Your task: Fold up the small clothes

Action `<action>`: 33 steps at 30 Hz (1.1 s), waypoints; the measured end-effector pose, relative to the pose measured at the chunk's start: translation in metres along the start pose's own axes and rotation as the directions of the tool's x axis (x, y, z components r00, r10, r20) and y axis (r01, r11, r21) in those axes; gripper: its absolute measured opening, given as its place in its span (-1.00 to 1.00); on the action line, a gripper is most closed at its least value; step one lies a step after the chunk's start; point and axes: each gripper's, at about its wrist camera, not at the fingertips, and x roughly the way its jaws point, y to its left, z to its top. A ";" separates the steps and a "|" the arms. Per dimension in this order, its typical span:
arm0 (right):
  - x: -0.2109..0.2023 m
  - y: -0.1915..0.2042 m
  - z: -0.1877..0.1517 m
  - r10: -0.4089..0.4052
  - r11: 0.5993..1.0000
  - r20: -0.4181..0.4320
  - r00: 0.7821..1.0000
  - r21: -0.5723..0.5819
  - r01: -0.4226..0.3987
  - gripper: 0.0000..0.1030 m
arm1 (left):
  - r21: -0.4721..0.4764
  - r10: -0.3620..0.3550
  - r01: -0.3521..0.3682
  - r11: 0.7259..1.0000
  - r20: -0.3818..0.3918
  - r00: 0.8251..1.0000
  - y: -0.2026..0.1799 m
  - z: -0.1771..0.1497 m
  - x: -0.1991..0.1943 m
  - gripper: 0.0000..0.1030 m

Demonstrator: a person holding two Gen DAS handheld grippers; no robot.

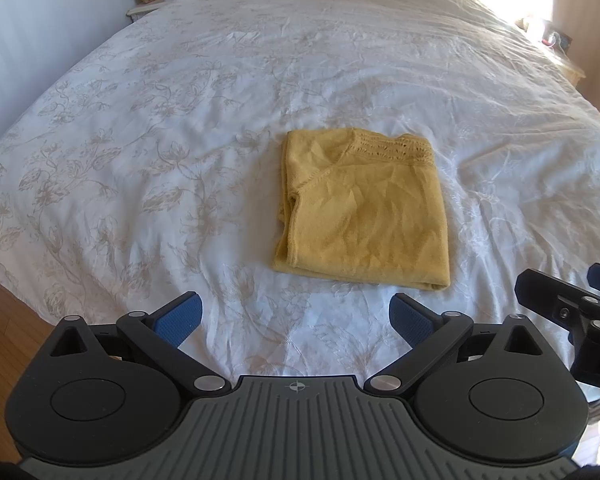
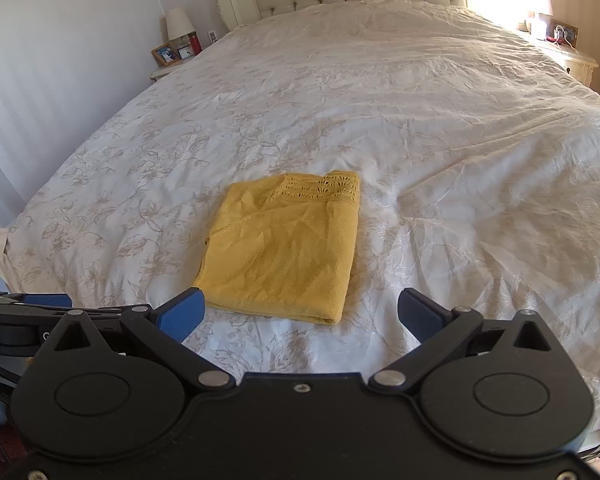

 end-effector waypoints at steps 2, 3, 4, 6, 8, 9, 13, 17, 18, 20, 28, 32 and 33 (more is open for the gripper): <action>0.001 0.001 0.000 0.000 1.000 -0.001 1.000 0.000 0.000 0.98 | 0.001 -0.001 0.001 1.000 -0.001 1.000 0.001 0.000 0.001 0.97; 0.001 0.000 0.000 0.000 1.000 0.000 1.000 0.000 0.000 0.98 | 0.001 -0.001 0.001 1.000 -0.002 1.000 0.001 0.000 0.002 0.97; 0.001 0.001 0.000 0.001 1.000 -0.001 1.000 0.000 -0.001 0.98 | 0.000 0.000 0.000 1.000 -0.001 1.000 0.001 0.000 0.001 0.97; 0.002 0.002 0.000 0.001 1.000 -0.001 1.000 0.000 -0.001 0.98 | 0.000 0.000 0.000 1.000 -0.003 1.000 0.001 0.000 0.002 0.97; 0.002 0.003 0.000 0.002 1.000 -0.002 1.000 0.001 -0.002 0.98 | -0.001 -0.003 0.003 1.000 -0.004 1.000 0.003 0.001 0.003 0.97; 0.003 0.004 0.000 0.002 1.000 -0.003 1.000 0.001 -0.002 0.98 | -0.001 -0.003 0.003 1.000 -0.004 1.000 0.003 0.000 0.003 0.97; 0.004 0.005 0.000 0.003 1.000 -0.004 1.000 0.003 -0.003 0.98 | 0.000 -0.003 0.003 1.000 -0.004 1.000 0.004 0.001 0.003 0.97; 0.004 0.006 0.000 0.004 1.000 -0.003 1.000 0.001 -0.004 0.98 | -0.001 -0.003 0.003 1.000 -0.004 1.000 0.004 0.001 0.004 0.97; 0.004 0.006 0.000 0.004 1.000 -0.003 1.000 0.001 -0.004 0.98 | -0.001 -0.003 0.003 1.000 -0.004 1.000 0.004 0.001 0.004 0.97; 0.004 0.006 0.000 0.003 1.000 -0.003 1.000 0.002 -0.003 0.98 | -0.001 -0.003 0.003 1.000 -0.004 1.000 0.004 0.001 0.004 0.97; 0.005 0.007 0.000 0.004 1.000 -0.005 1.000 0.003 -0.004 0.98 | -0.001 -0.006 0.006 1.000 -0.008 1.000 0.006 0.002 0.005 0.97; 0.006 0.006 0.001 0.004 1.000 -0.006 1.000 0.004 -0.004 0.98 | 0.001 -0.010 0.010 1.000 -0.011 1.000 0.008 0.002 0.008 0.97; 0.005 0.006 0.001 0.004 1.000 -0.006 1.000 0.004 -0.004 0.98 | 0.002 -0.013 0.013 1.000 -0.010 1.000 0.008 0.003 0.009 0.97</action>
